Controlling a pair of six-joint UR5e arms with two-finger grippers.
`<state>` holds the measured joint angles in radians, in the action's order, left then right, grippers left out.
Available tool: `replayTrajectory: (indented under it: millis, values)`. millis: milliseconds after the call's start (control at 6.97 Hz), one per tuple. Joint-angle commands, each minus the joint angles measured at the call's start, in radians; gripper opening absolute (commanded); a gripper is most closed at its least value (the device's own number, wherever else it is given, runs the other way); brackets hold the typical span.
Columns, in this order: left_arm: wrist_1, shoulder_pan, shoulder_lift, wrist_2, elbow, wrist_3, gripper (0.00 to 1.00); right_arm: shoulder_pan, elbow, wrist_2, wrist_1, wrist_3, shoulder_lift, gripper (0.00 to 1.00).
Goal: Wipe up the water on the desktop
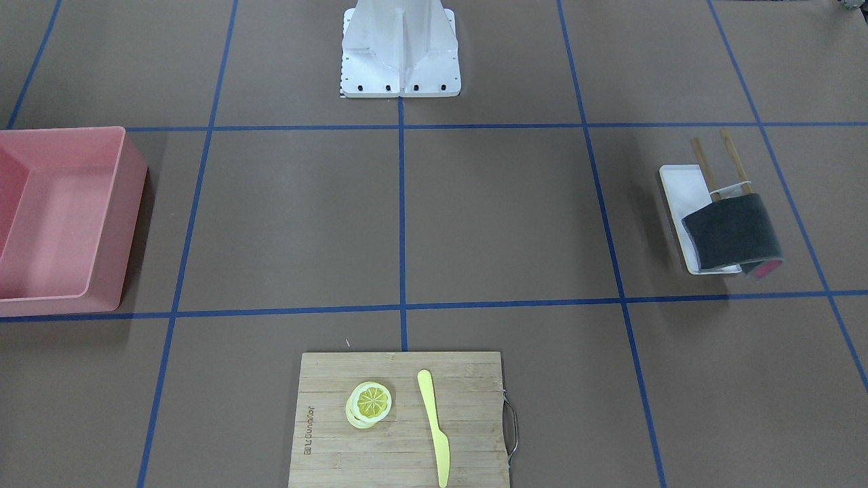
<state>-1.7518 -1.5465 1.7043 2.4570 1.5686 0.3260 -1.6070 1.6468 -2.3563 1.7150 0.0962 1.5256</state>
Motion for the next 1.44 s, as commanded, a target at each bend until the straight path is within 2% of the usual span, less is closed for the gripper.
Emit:
replayTrajectory:
  millis: [0, 144, 574, 861, 1292]
  values:
    - [-0.158, 0.096, 0.002, 0.049, -0.007, 0.231, 0.98, 0.006, 0.007, 0.011, 0.001, 0.004, -0.010, 1.00]
    - [-0.260, 0.138, 0.000, 0.042, -0.021, 0.410, 0.98, 0.007, 0.005, 0.015, 0.001, -0.003, -0.010, 1.00]
    - [-0.600, 0.238, -0.020, 0.036, -0.149, 0.647, 0.98, 0.009, 0.004, 0.008, 0.005, -0.006, -0.012, 1.00]
    - [-0.630, 0.273, -0.014, 0.043, -0.147, 0.682, 0.97, 0.009, 0.005, 0.003, 0.003, -0.006, -0.012, 1.00]
    - [-0.630, 0.273, -0.014, 0.069, -0.140, 0.680, 0.59, 0.009, 0.007, 0.002, 0.009, -0.010, -0.015, 1.00]
